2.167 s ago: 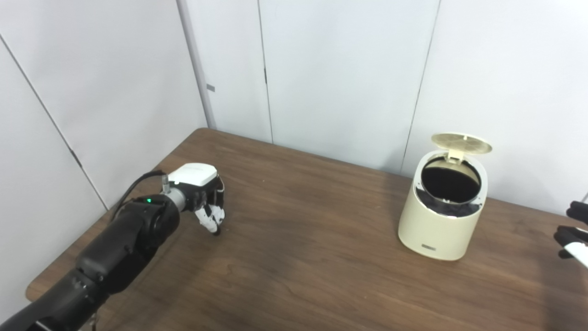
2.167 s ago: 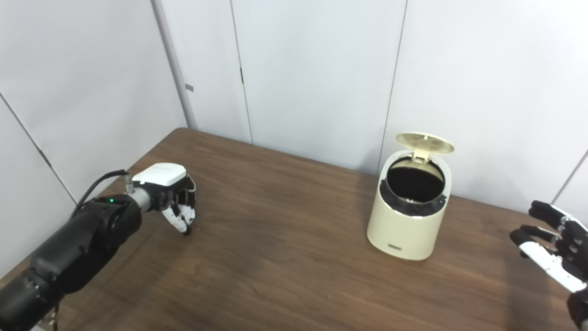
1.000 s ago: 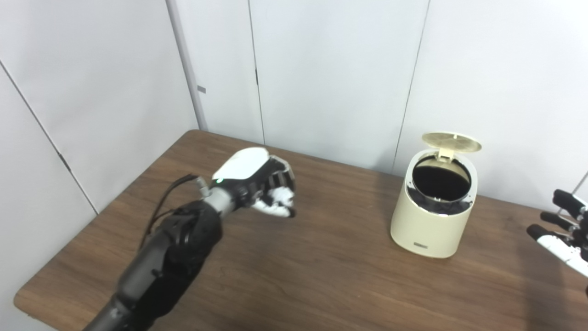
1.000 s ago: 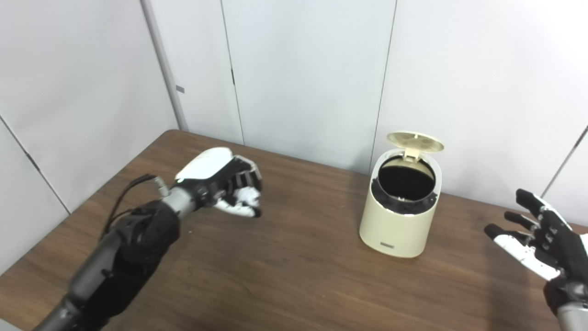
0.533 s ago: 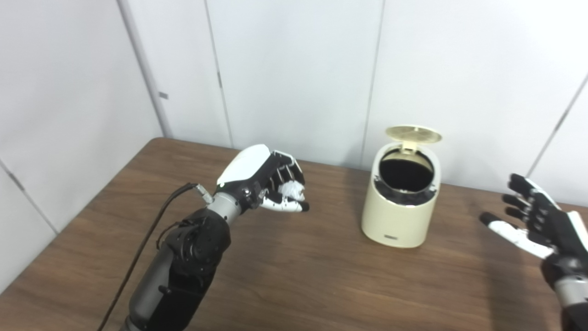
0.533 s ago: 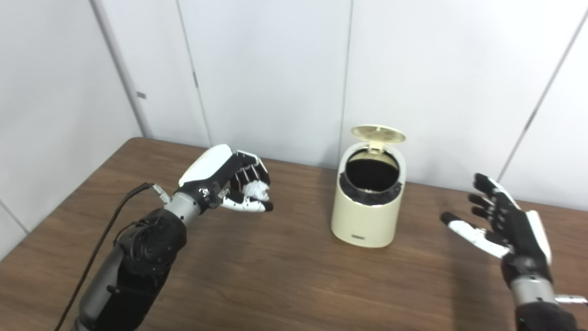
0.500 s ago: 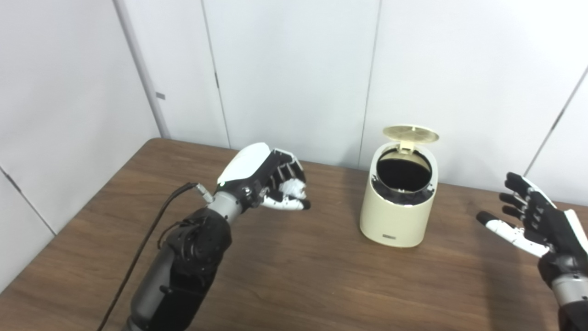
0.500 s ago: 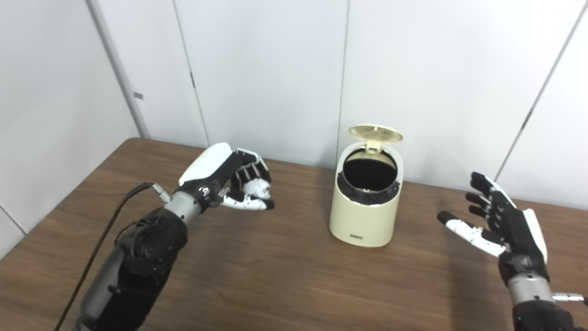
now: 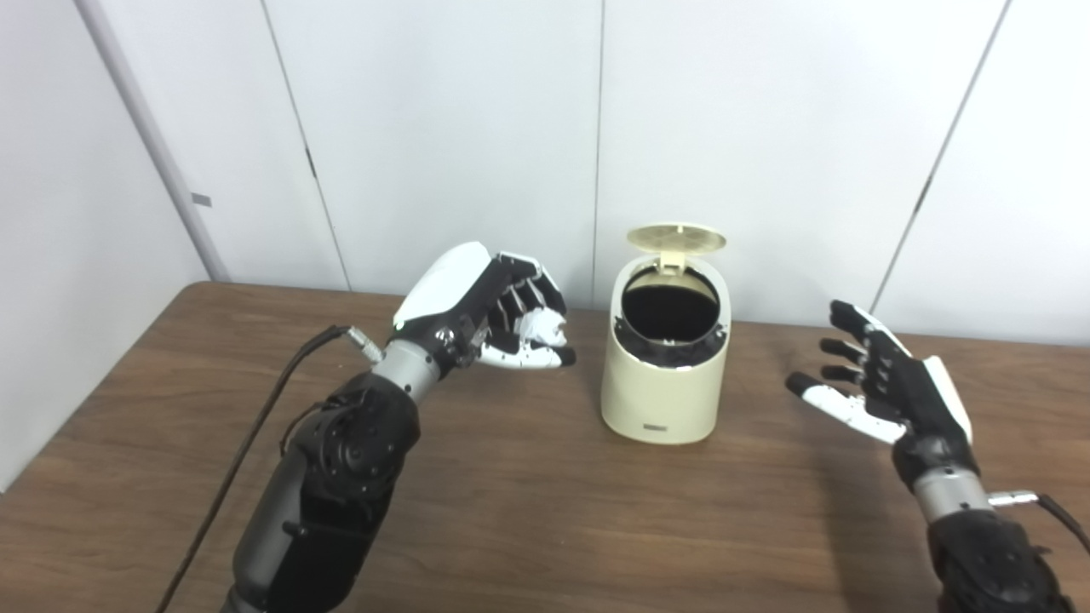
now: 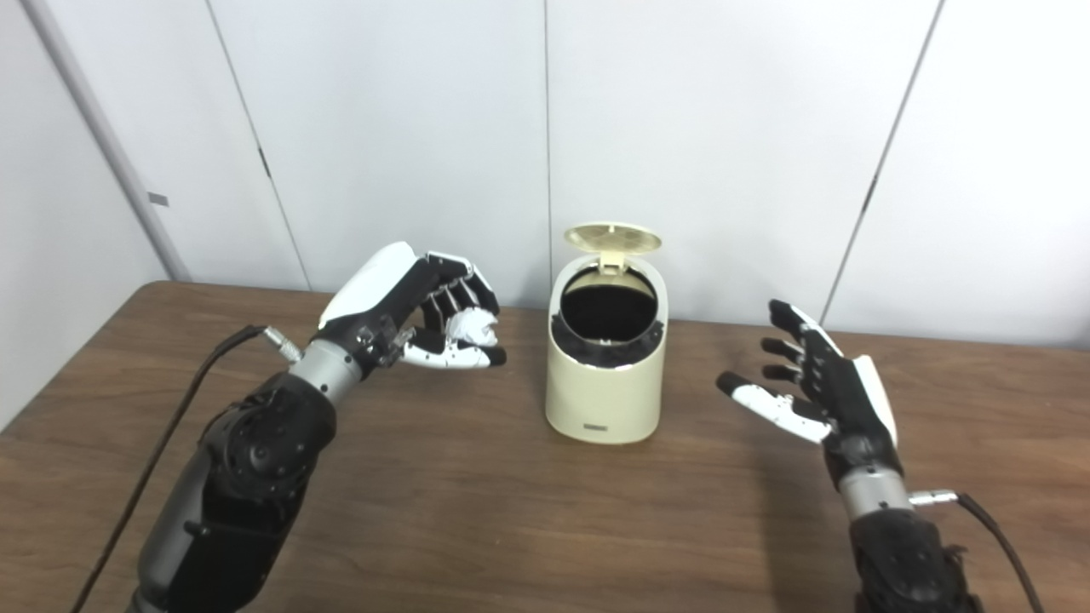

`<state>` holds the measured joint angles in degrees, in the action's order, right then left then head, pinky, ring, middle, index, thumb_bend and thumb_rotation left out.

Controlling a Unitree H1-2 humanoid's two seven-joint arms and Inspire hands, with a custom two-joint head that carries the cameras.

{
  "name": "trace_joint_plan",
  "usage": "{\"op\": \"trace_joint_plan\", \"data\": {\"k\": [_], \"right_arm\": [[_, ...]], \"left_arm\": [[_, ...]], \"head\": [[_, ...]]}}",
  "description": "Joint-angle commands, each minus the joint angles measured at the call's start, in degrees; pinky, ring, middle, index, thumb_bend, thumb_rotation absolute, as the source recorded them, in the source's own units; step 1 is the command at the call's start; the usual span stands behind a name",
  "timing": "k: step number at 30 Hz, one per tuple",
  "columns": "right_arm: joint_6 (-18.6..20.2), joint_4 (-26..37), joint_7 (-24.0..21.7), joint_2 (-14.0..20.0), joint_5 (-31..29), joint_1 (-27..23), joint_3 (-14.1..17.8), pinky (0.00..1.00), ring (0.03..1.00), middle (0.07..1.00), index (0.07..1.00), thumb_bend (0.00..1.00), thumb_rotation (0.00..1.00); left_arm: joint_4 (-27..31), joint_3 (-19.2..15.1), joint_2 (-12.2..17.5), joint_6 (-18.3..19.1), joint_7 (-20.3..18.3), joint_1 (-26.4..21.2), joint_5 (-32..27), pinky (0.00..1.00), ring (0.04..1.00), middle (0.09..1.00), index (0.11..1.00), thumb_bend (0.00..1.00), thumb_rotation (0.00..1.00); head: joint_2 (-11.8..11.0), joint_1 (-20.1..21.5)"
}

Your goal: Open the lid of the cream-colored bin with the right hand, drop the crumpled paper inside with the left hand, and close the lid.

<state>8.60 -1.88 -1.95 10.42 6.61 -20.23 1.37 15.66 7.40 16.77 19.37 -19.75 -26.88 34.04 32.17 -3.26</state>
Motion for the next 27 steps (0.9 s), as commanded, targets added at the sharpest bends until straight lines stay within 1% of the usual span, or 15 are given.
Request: {"op": "trace_joint_plan", "data": {"k": [1, 5, 9, 11, 13, 15, 17, 19, 21, 25, 27], "right_arm": [[-2.7, 1.7, 0.2, -0.1, -0.7, -1.9, 0.2, 0.71, 0.826, 0.905, 0.888, 0.66, 0.34], [-2.7, 2.0, 0.5, 0.3, 0.5, -1.8, -0.2, 0.70, 0.822, 0.899, 0.886, 0.64, 0.33], [-1.9, 2.7, 0.6, 0.2, 1.2, -1.7, -0.3, 0.71, 0.816, 0.892, 0.884, 0.66, 0.36], [-1.4, 3.0, 0.4, 0.1, 1.3, -1.7, -0.4, 0.71, 0.820, 0.894, 0.878, 0.66, 0.36], [-1.0, 3.4, 0.3, 0.1, 1.4, -1.6, -0.6, 0.69, 0.823, 0.896, 0.876, 0.67, 0.36], [-0.9, 3.7, 0.3, 0.0, 1.8, -1.5, -0.8, 0.67, 0.818, 0.894, 0.872, 0.68, 0.38], [-1.4, 3.5, 0.4, 0.0, 1.8, -1.5, -1.0, 0.66, 0.811, 0.890, 0.868, 0.69, 0.38], [-1.8, 3.3, 0.5, 0.0, 2.0, -1.5, -1.1, 0.67, 0.811, 0.891, 0.872, 0.68, 0.39], [-1.0, 3.7, 0.6, -0.2, 2.1, -1.5, -1.1, 0.64, 0.807, 0.890, 0.871, 0.66, 0.37], [0.3, 4.5, 0.6, -0.5, 2.0, -1.3, -1.0, 0.61, 0.805, 0.893, 0.870, 0.66, 0.35], [0.2, 4.5, 0.6, -0.6, 1.9, -1.3, -0.9, 0.60, 0.804, 0.893, 0.870, 0.66, 0.35]], "left_arm": [[0.0, 0.1, -0.5, -1.5, 2.5, -3.5, 0.0, 0.36, 0.423, 0.477, 0.507, 0.50, 0.00], [-2.6, 1.1, -2.1, -2.5, 3.9, -5.3, -0.2, 0.37, 0.430, 0.476, 0.502, 0.50, 0.00], [-5.2, 1.4, -3.7, -3.6, 5.7, -6.7, -1.1, 0.37, 0.433, 0.477, 0.499, 0.50, 0.00], [-7.1, 1.3, -4.7, -4.6, 6.8, -7.6, -2.3, 0.37, 0.437, 0.481, 0.494, 0.50, 0.00], [-8.6, 1.2, -5.3, -5.4, 7.6, -8.2, -3.1, 0.38, 0.436, 0.480, 0.496, 0.50, 0.00], [-10.0, 1.4, -5.6, -6.0, 8.3, -8.8, -3.3, 0.38, 0.431, 0.474, 0.504, 0.50, 0.00], [-11.0, 1.8, -6.0, -5.9, 8.6, -9.5, -3.0, 0.38, 0.431, 0.471, 0.508, 0.50, 0.00], [-12.1, 2.1, -6.7, -5.9, 9.3, -10.2, -2.6, 0.39, 0.433, 0.472, 0.506, 0.50, 0.00], [-13.0, 2.3, -7.6, -5.5, 10.3, -10.8, -2.2, 0.39, 0.437, 0.477, 0.499, 0.50, 0.00], [-14.9, 2.5, -9.2, -5.8, 13.0, -11.7, -1.5, 0.38, 0.432, 0.482, 0.496, 0.50, 0.00], [-15.9, 2.7, -10.3, -5.0, 14.9, -12.1, -0.3, 0.38, 0.433, 0.484, 0.495, 0.50, 0.00]], "head": [[0.1, 0.0], [0.0, 1.3], [0.1, 2.3], [0.1, 2.6], [0.1, 3.0], [0.1, 3.6], [0.2, 3.9], [0.2, 4.0], [0.3, 4.2], [0.4, 4.4], [0.5, 4.4]]}}
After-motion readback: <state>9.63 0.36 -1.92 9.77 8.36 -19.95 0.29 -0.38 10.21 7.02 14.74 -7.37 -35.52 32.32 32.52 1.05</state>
